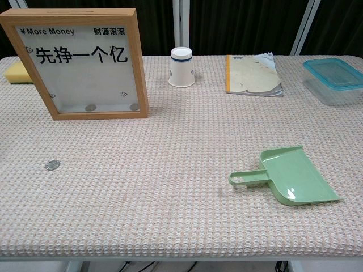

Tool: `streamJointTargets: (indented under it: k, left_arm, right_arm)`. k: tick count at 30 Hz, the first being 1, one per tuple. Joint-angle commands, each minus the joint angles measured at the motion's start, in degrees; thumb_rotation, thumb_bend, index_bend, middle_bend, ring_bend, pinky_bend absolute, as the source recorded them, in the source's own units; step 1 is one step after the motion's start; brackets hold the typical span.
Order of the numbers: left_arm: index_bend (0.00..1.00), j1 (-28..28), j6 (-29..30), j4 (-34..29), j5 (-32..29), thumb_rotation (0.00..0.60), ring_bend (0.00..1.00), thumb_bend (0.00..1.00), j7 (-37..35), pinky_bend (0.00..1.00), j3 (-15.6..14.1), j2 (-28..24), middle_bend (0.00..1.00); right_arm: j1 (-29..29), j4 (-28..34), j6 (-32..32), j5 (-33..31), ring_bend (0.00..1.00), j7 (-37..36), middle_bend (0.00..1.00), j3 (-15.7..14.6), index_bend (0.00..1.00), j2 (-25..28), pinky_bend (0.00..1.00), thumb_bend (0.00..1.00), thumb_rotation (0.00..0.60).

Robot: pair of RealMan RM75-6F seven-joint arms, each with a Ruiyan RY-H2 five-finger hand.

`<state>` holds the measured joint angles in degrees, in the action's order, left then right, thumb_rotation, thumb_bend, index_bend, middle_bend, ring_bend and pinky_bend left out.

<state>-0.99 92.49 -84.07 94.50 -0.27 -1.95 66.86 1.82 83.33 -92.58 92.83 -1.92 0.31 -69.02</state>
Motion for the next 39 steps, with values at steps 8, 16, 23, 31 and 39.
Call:
streamJointTargets:
  k: [8,16,23,31,39]
  left_arm:
    - [0.15,0.1,0.4,0.4,1.1,0.600,0.00,0.09,0.0,0.06,-0.4,0.3,0.11]
    - [0.15,-2.0,-0.7,-1.0,4.4,0.600,0.00,0.09,1.9,0.06,-0.6,1.4,0.11]
    - [0.15,-5.7,-6.8,-2.8,6.0,0.600,0.00,0.10,3.3,0.06,-1.1,3.9,0.11]
    - [0.16,-11.2,-14.5,-1.4,5.5,0.600,0.00,0.12,5.1,0.07,0.2,11.6,0.12]
    - [0.19,-14.4,-19.0,4.7,2.3,0.600,0.02,0.15,2.3,0.08,1.4,19.0,0.15]
  right_arm:
    - [0.3,-0.6,-0.2,-0.2,0.00,-0.6,0.00,-0.1,0.00,-0.1,0.00,0.33,0.600]
    - [0.4,-0.8,-0.8,-0.2,0.00,-1.4,0.00,0.2,0.00,0.0,0.00,0.33,0.600]
    - [0.2,-0.6,0.1,-0.8,0.00,-1.2,0.00,0.3,0.00,0.1,0.00,0.33,0.600]
    - [0.5,-0.7,-0.2,-1.0,0.00,-1.4,0.00,0.3,0.00,0.2,0.00,0.33,0.600]
    - [0.8,-1.3,-0.3,-1.4,0.00,-2.4,0.00,0.3,0.00,0.5,0.00,0.33,0.600]
